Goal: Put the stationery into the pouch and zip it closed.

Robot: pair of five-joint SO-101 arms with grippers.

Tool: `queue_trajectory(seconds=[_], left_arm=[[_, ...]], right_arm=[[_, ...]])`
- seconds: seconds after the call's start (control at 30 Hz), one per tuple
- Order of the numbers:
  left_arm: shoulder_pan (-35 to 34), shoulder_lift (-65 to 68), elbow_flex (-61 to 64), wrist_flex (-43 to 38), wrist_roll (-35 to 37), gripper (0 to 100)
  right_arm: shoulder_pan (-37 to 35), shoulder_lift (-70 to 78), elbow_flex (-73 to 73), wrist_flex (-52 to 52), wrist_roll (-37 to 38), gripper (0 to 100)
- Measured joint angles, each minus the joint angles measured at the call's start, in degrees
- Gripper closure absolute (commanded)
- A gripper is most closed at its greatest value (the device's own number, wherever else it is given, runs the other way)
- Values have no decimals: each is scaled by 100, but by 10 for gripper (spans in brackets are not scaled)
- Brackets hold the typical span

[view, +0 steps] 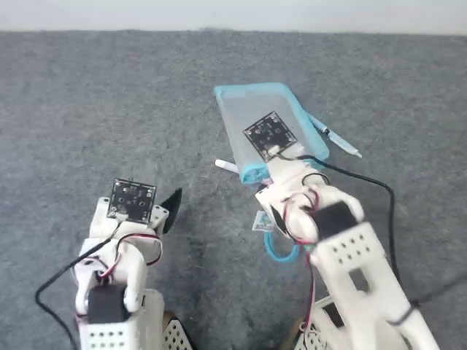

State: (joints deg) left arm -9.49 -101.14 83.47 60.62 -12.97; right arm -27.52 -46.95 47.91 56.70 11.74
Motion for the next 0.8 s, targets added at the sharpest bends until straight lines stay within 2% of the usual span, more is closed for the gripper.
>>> queue_trajectory(seconds=[0.17, 0.33, 0.43, 0.53, 0.67, 0.8], left_arm=[[712, 1600, -1073, 18, 545, 676], [1609, 3297, -2040, 18, 932, 607], [2075, 3358, -2004, -185, 1011, 607], [2224, 3218, -1591, -607, 1029, 607], [2233, 2945, -1433, -826, 1064, 607], [1908, 2848, -1213, -1160, 1345, 607]], right_arm=[[18, -325, 0, 0, 0, 993], [18, -325, 0, 0, 35, 993], [18, -325, 0, 0, 202, 993], [0, -325, -35, 123, 255, 993], [-352, -141, -343, 457, 273, 993], [-642, 211, -484, 563, 273, 993]])
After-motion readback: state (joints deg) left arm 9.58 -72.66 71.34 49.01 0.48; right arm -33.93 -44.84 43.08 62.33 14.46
